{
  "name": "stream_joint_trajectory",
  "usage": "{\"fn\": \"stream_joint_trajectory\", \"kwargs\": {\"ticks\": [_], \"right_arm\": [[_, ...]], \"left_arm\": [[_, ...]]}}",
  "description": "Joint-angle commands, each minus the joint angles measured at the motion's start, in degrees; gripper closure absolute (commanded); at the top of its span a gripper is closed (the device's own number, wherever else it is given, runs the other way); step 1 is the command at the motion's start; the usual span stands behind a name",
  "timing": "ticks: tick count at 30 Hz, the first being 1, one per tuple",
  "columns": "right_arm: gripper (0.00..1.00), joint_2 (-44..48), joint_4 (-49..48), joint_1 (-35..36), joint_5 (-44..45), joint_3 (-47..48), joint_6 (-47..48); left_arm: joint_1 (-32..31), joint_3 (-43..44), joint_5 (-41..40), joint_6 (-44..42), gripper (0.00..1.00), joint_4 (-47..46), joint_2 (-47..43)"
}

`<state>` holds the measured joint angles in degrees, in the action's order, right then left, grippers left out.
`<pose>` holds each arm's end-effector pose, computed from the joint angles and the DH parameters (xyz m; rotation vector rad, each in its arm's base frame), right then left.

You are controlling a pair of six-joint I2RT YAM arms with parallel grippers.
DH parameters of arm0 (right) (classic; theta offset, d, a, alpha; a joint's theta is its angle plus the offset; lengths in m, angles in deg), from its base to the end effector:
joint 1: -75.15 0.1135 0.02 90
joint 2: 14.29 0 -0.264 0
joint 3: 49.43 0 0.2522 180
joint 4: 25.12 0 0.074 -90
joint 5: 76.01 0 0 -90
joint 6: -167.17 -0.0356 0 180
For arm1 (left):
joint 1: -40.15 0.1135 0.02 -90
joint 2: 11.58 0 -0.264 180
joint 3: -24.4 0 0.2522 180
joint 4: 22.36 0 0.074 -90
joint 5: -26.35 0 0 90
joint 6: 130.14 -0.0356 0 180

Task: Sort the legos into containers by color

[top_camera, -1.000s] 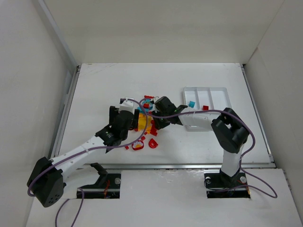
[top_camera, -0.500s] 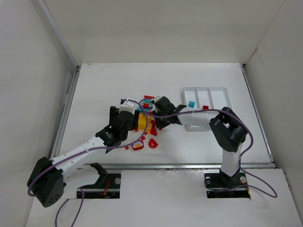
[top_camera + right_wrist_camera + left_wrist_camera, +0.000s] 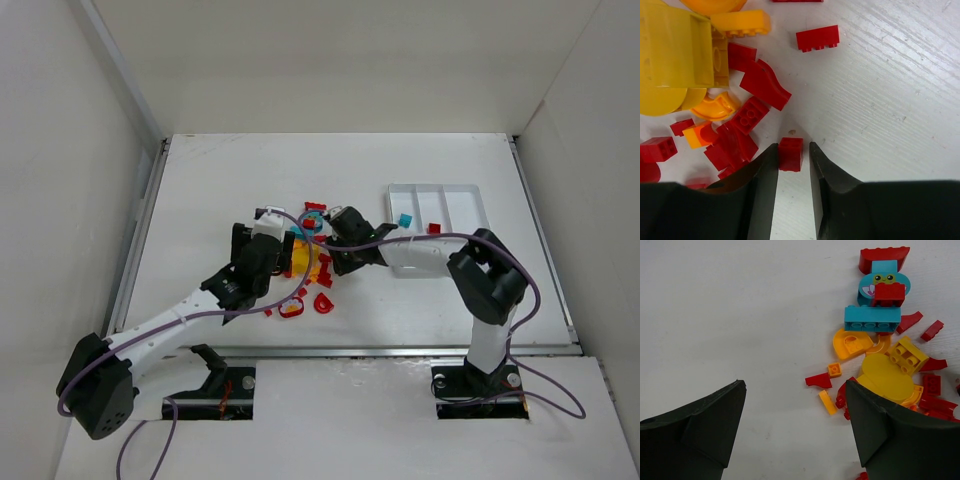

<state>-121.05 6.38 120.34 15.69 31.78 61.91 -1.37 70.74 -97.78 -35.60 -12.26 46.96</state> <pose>0.2709 0.2712 0.1656 -0.6623 2.5222 0.3548 0.1813 -0.1338 0.2461 0.2257 1.8770 0.0372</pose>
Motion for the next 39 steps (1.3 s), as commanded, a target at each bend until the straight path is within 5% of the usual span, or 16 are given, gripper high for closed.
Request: {"fn": "stream_joint_trajectory", "kwargs": {"ticks": [1, 9, 15, 21, 30, 34, 35, 39], "right_arm": [[0.64, 1.03, 3.27, 0.69, 1.29, -1.96, -1.95], [1.00, 3.40, -1.56, 0.69, 1.46, -3.72, -2.49], [1.00, 13.84, 1.33, -3.78, 6.65, -4.24, -5.64], [1.00, 27.38, 6.25, -18.98, 10.61, -9.51, -7.76], [1.00, 26.78, 7.50, -38.40, 8.68, -15.66, -7.23], [0.88, 23.45, 6.43, -39.04, 7.45, -15.67, -7.23], [0.59, 22.92, 6.43, -39.04, 7.45, -15.67, -7.23], [0.35, 23.78, 5.29, -39.04, 2.36, -15.15, -4.43]], "left_arm": [[0.03, -0.23, -0.24, -1.19, 0.23, -2.49, -1.41], [0.03, -0.23, 0.29, -2.34, 0.23, -3.63, -0.89], [0.03, -1.82, 3.18, 0.64, 0.23, -3.63, -2.12], [0.03, -3.57, 5.38, 3.29, 0.20, -4.94, -3.25], [-0.49, -5.42, 4.86, 2.06, 0.16, -8.12, -5.02], [-0.49, -5.95, 4.86, 1.53, 0.16, -8.12, -6.15], [-0.49, -5.95, 4.86, 1.53, 0.16, -8.12, -6.16], [-0.49, -6.47, 4.86, 1.53, 0.15, -8.64, -6.69]]}}
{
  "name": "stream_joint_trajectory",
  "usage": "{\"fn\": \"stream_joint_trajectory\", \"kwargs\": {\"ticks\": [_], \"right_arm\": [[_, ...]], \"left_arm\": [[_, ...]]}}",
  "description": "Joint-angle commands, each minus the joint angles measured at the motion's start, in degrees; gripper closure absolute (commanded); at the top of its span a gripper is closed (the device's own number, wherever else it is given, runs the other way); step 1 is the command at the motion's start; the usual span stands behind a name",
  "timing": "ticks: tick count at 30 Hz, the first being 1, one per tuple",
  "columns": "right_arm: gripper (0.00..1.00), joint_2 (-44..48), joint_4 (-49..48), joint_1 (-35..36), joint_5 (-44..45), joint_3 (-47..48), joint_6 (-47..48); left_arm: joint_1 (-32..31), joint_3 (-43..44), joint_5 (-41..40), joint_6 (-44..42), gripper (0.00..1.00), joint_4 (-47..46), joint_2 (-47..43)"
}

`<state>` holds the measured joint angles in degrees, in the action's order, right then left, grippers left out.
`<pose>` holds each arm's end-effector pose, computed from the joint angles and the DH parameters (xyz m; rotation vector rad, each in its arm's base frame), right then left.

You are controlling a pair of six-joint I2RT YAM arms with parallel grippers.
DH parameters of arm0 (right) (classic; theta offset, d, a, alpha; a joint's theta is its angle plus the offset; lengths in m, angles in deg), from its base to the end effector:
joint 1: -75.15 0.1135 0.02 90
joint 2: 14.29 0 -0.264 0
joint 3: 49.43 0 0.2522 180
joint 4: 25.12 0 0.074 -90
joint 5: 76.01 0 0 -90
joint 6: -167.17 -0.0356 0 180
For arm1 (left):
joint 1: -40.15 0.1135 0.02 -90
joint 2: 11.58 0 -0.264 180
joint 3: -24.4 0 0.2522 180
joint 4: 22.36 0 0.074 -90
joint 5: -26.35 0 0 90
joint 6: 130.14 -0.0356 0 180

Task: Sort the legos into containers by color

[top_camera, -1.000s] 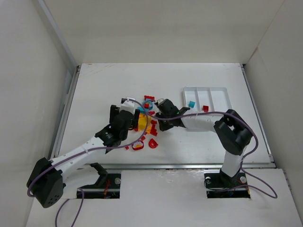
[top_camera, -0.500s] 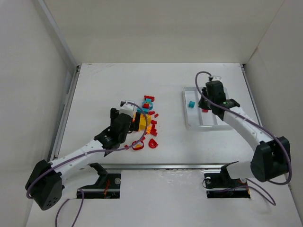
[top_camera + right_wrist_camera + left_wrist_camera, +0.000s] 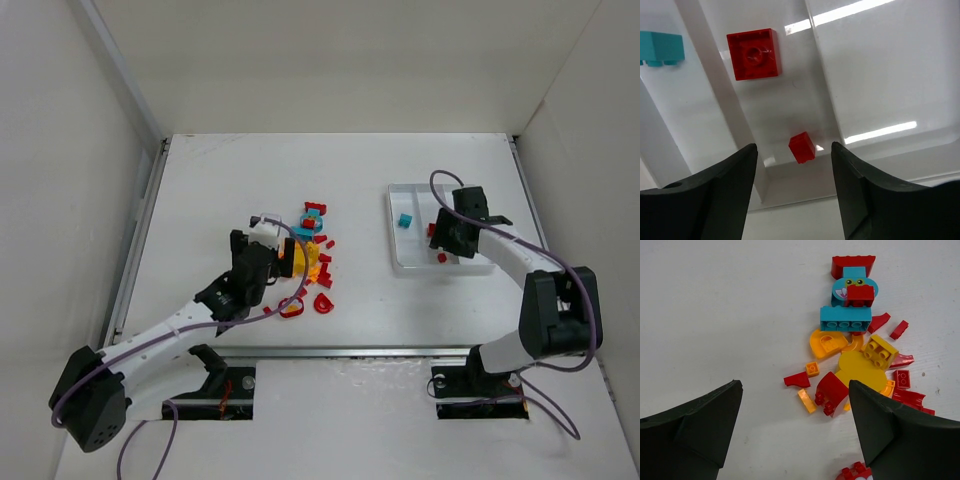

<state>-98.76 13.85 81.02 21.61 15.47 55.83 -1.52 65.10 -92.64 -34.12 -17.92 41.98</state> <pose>0.2882 0.0249 0.1986 0.3949 2.5478 0.0039 0.1679 -0.1264 0.2385 0.2254 1.8214 -0.1101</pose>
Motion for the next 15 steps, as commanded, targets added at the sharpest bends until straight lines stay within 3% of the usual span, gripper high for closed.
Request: {"fn": "stream_joint_trajectory", "kwargs": {"ticks": [1, 4, 7, 12, 15], "right_arm": [[0.33, 2.19, -2.18, 0.28, -3.57, 1.16, 1.66], [0.32, 5.53, -0.79, 1.86, -2.88, 1.16, 2.79], [0.31, 10.10, 1.24, 8.26, -1.64, 1.86, 3.33], [0.31, 13.01, -3.22, 30.72, -3.31, -0.06, 4.47], [0.32, 8.46, -5.78, 37.79, -4.62, -0.69, 1.23]], "left_arm": [[-0.34, -0.84, -0.27, 0.04, 0.15, -2.98, -1.70], [-0.87, -0.84, -0.27, -0.48, 0.15, -2.98, -2.23], [-1.48, -1.36, -0.27, -1.63, 0.15, -4.03, -2.85], [-2.10, -2.51, -2.03, -1.63, 0.12, -4.04, -4.61], [-2.63, -3.03, -5.10, -1.10, 0.11, -4.04, -5.22]]}}
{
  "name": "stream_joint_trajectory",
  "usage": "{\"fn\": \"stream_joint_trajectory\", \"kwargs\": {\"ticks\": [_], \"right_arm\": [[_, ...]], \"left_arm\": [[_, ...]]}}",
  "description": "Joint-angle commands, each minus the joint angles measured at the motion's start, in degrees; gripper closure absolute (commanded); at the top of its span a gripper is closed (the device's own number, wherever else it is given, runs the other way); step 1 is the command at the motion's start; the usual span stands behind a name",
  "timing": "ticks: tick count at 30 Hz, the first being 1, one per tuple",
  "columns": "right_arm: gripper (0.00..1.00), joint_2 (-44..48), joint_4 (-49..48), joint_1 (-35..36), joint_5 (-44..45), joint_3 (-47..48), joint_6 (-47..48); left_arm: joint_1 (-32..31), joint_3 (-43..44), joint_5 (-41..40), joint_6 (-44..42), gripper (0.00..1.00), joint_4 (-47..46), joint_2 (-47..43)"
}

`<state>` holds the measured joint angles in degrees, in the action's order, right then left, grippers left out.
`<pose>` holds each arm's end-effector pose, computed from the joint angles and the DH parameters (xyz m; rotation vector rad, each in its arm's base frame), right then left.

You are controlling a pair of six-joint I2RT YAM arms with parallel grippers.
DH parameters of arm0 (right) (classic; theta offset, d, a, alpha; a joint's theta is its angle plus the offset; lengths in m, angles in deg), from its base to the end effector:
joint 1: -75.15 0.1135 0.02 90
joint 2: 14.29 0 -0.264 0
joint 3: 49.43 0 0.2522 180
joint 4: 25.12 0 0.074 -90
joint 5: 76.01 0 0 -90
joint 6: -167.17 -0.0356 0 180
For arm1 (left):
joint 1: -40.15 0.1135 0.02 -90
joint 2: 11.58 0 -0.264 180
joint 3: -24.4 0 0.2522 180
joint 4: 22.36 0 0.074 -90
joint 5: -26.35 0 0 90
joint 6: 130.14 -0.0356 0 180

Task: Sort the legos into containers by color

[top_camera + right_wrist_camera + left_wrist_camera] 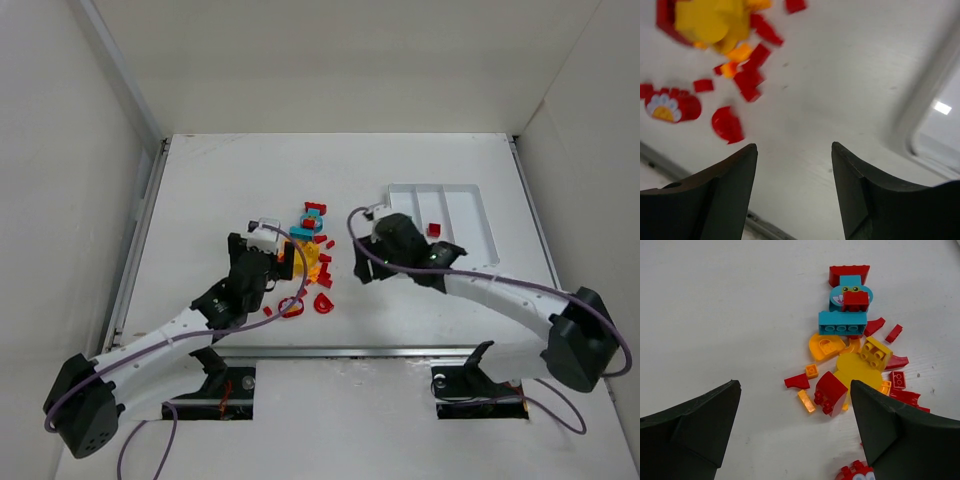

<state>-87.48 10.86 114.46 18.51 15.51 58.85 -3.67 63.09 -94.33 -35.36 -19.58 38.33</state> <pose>0.2120 0.1700 0.2537 -0.3938 2.3429 0.4011 0.1561 -0.1246 0.2411 0.2302 1.7671 -0.1246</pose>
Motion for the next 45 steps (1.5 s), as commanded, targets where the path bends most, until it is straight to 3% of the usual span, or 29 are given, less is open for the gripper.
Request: {"fn": "stream_joint_trajectory", "kwargs": {"ticks": [1, 8, 19, 25, 28, 30, 37, 40, 45], "right_arm": [[0.34, -4.58, -4.45, 8.03, -2.05, -0.73, -2.67], [0.34, -17.15, -10.17, 18.51, -5.83, 5.42, -4.00], [0.37, -28.40, -10.62, 19.05, -5.83, 11.39, -4.00], [0.37, -32.45, -3.78, 22.82, 0.83, 14.74, -3.47], [0.46, -32.98, -3.06, 23.36, 3.21, 15.36, -6.54], [0.60, -32.46, -2.36, 23.36, 4.71, 14.74, -8.47], [0.95, -28.69, -0.24, 23.36, 9.11, 12.02, -10.93], [1.00, -26.05, -0.24, 23.36, 11.21, 10.70, -11.55], [1.00, -21.39, 0.28, 23.36, 14.20, 9.38, -13.14]], "left_arm": [[-0.48, -1.02, -4.21, 0.15, 0.11, -2.38, -2.18], [-1.01, -4.98, -11.07, 0.67, 0.10, -6.68, -3.94], [-2.07, -5.50, -11.07, 0.15, 0.10, -7.73, -5.09], [-2.07, -6.03, -10.02, -0.47, 0.11, -8.35, -5.09], [-2.07, -6.03, -10.02, -0.47, 0.11, -8.35, -5.09], [-2.07, -6.03, -10.02, -0.47, 0.11, -8.35, -5.09], [-2.07, -6.56, -10.02, -0.47, 0.11, -8.35, -5.09], [-2.07, -6.56, -10.02, -1.00, 0.11, -8.35, -5.09], [-2.07, -6.56, -10.02, -1.00, 0.11, -8.35, -5.09]]}}
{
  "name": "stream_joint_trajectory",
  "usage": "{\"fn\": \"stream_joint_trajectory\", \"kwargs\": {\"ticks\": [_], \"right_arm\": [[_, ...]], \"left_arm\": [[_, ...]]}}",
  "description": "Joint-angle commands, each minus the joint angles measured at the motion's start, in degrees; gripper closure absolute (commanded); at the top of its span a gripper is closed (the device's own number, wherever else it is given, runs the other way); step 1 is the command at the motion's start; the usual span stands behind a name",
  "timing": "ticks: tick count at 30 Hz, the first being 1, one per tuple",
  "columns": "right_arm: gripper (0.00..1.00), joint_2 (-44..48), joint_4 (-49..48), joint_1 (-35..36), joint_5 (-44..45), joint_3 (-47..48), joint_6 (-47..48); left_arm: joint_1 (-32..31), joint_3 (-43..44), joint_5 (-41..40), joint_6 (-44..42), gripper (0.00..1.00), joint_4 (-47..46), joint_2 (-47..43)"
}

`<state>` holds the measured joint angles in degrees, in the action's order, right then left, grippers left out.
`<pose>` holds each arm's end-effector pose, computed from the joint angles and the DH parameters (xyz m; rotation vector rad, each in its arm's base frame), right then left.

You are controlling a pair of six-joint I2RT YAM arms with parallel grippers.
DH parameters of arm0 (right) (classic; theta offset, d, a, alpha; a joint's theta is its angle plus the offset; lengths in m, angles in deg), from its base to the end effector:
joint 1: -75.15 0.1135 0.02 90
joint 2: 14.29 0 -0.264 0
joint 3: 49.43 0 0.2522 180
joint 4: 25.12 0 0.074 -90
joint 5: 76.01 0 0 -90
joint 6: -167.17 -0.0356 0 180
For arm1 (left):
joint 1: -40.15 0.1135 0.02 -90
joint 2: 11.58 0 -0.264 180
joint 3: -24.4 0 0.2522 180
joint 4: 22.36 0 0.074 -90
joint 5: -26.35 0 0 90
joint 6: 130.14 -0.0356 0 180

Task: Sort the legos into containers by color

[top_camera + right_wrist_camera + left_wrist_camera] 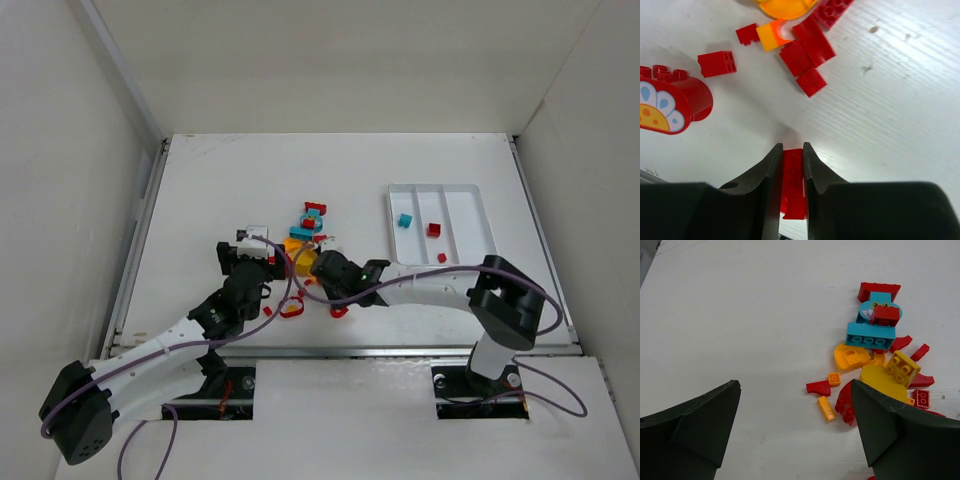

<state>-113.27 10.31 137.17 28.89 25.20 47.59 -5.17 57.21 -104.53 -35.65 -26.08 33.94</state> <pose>0.1702 0.3009 0.1766 -0.6332 2.5026 0.2642 0.1436 -0.1121 0.2306 0.0812 1.6874 -0.0349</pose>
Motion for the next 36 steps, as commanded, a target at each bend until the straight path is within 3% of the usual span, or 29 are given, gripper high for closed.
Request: {"fn": "stream_joint_trajectory", "kwargs": {"ticks": [1, 7, 11, 12, 17, 19, 22, 29, 30, 33, 34, 36], "right_arm": [[1.00, 5.28, 1.52, 0.65, 5.57, -0.91, -2.84], [1.00, 14.24, 4.69, -2.24, 13.57, -4.69, -7.51], [1.00, 19.78, 5.84, -12.77, 15.69, -7.33, -7.43], [1.00, 20.83, 5.23, -18.63, 15.69, -7.86, -6.55], [1.00, 24.36, -3.55, -37.21, 9.46, -9.80, 4.07], [1.00, 22.26, -7.23, -44.31, 5.44, -7.87, 6.46], [1.00, 14.45, -8.93, -48.99, 2.60, -2.17, 10.07], [1.00, -4.02, -4.72, -53.05, -0.04, 15.32, 12.27], [0.96, -5.94, -4.01, -53.05, -0.04, 17.86, 12.27], [0.57, -7.89, -0.77, -53.05, -1.01, 21.22, 12.80], [0.37, -7.90, -0.75, -53.05, -1.01, 21.84, 13.58], [0.30, -7.90, -0.75, -53.05, -0.49, 21.84, 14.81]], "left_arm": [[-0.56, -0.68, 0.19, -0.71, 0.11, -1.86, -0.69], [-0.56, -0.68, 0.19, -0.71, 0.11, -2.39, -0.69], [-0.56, -0.68, 0.19, -0.71, 0.11, -2.91, -0.69], [-0.56, -0.68, 0.19, -0.71, 0.11, -2.92, -0.69], [0.58, -0.68, 0.81, -1.24, 0.11, -2.92, 0.63], [0.58, -0.68, 1.33, -1.24, 0.11, -2.92, 1.15], [1.63, -0.68, 1.94, -1.24, 0.11, -2.92, 2.29], [8.40, -0.16, 3.43, -1.24, 0.11, -2.92, 2.30], [9.10, -0.15, 3.96, -1.24, 0.11, -2.39, 2.30], [10.95, -0.15, 6.86, -1.24, 0.11, -1.86, 1.07], [10.96, -0.15, 7.57, -1.24, 0.11, -1.86, 1.07], [11.66, 0.46, 10.29, -1.94, 0.11, -1.34, 1.06]]}}
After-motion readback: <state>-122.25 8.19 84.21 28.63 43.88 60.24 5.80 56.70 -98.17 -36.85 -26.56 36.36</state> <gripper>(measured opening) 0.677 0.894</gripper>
